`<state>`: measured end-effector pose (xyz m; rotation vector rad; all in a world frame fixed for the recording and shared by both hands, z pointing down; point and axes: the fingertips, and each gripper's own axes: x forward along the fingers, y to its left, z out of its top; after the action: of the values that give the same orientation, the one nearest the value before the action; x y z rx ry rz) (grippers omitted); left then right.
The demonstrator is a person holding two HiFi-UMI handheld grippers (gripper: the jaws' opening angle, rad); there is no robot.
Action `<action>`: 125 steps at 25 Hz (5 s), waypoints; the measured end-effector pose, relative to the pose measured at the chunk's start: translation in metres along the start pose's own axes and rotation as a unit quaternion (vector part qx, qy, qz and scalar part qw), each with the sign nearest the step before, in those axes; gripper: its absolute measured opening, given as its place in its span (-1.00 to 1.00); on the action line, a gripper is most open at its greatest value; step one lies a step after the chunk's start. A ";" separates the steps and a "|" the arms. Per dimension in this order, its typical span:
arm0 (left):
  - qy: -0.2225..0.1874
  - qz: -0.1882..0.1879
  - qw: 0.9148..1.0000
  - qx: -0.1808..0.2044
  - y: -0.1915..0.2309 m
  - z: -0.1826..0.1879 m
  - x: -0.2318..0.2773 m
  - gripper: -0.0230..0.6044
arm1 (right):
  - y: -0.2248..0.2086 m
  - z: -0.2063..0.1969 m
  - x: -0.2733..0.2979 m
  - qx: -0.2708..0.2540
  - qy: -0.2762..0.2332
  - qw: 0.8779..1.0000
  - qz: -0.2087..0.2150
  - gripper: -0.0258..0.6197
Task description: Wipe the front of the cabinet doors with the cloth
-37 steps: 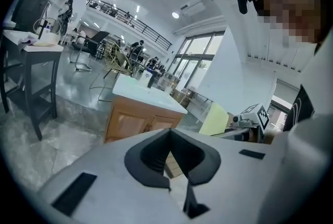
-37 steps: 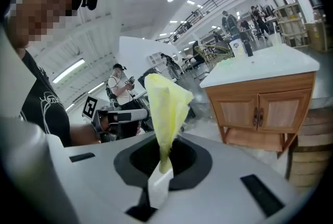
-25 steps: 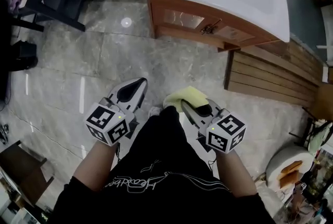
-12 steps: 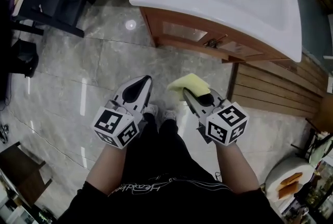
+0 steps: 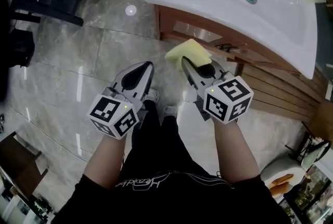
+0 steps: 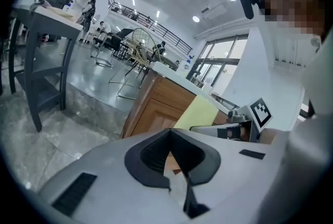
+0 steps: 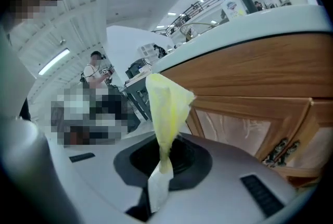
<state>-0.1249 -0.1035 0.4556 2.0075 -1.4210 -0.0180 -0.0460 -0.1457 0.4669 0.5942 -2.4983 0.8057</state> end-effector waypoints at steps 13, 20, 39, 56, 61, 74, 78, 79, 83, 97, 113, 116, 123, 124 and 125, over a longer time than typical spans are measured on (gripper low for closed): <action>0.004 0.031 0.999 -0.033 0.046 0.004 -0.001 -0.91 | -0.009 0.007 0.100 -0.051 0.039 0.998 -0.024 -0.80; 0.009 0.061 0.997 -0.035 0.065 -0.003 -0.009 -0.91 | -0.019 0.008 0.118 -0.038 0.030 0.998 -0.039 -0.80; 0.033 0.054 0.997 -0.039 0.057 -0.029 -0.009 -0.91 | -0.043 0.006 0.117 -0.031 0.020 0.995 -0.093 -0.80; 0.063 0.013 0.998 -0.018 0.017 -0.052 0.012 -0.91 | -0.100 -0.007 0.052 -0.006 0.000 0.986 -0.167 -0.80; 0.067 0.002 0.998 -0.010 0.005 -0.053 0.021 -0.91 | -0.118 -0.016 0.029 0.007 -0.007 0.982 -0.191 -0.80; 0.085 -0.022 0.996 0.008 -0.029 -0.070 0.037 -0.91 | -0.164 -0.029 -0.035 0.068 -0.049 0.968 -0.236 -0.80; 0.087 -0.026 0.996 0.014 -0.037 -0.069 0.038 -0.91 | -0.175 -0.033 -0.057 0.091 -0.067 0.961 -0.252 -0.80; 0.087 -0.027 0.996 0.015 -0.038 -0.070 0.038 -0.91 | -0.178 -0.035 -0.062 0.098 -0.071 0.959 -0.255 -0.80; 0.091 -0.028 0.995 0.012 -0.039 -0.077 0.041 -0.91 | -0.191 -0.045 -0.078 0.115 -0.078 0.953 -0.271 -0.80; 0.092 -0.023 0.995 0.004 -0.031 -0.085 0.043 -0.91 | -0.162 -0.067 -0.073 0.092 -0.062 0.961 -0.253 -0.80; 0.076 0.031 0.996 -0.030 0.056 -0.067 0.003 -0.91 | -0.075 -0.069 0.057 0.032 -0.006 0.986 -0.164 -0.80; 0.075 0.039 0.996 -0.035 0.072 -0.065 -0.002 -0.91 | -0.063 -0.068 0.081 0.013 0.007 0.989 -0.147 -0.80; 0.080 0.050 0.994 -0.048 0.099 -0.068 -0.007 -0.91 | -0.054 -0.069 0.129 -0.012 0.020 0.989 -0.143 -0.80; 0.081 0.051 0.994 -0.051 0.101 -0.069 -0.006 -0.91 | -0.055 -0.070 0.134 -0.011 0.021 0.989 -0.145 -0.80; 0.082 0.050 0.994 -0.052 0.102 -0.069 -0.006 -0.91 | -0.056 -0.069 0.139 -0.011 0.020 0.989 -0.146 -0.80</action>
<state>-0.1865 -0.0821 0.5610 1.8073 -1.3852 0.1122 -0.1096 -0.1798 0.6151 0.8996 -2.3070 0.6697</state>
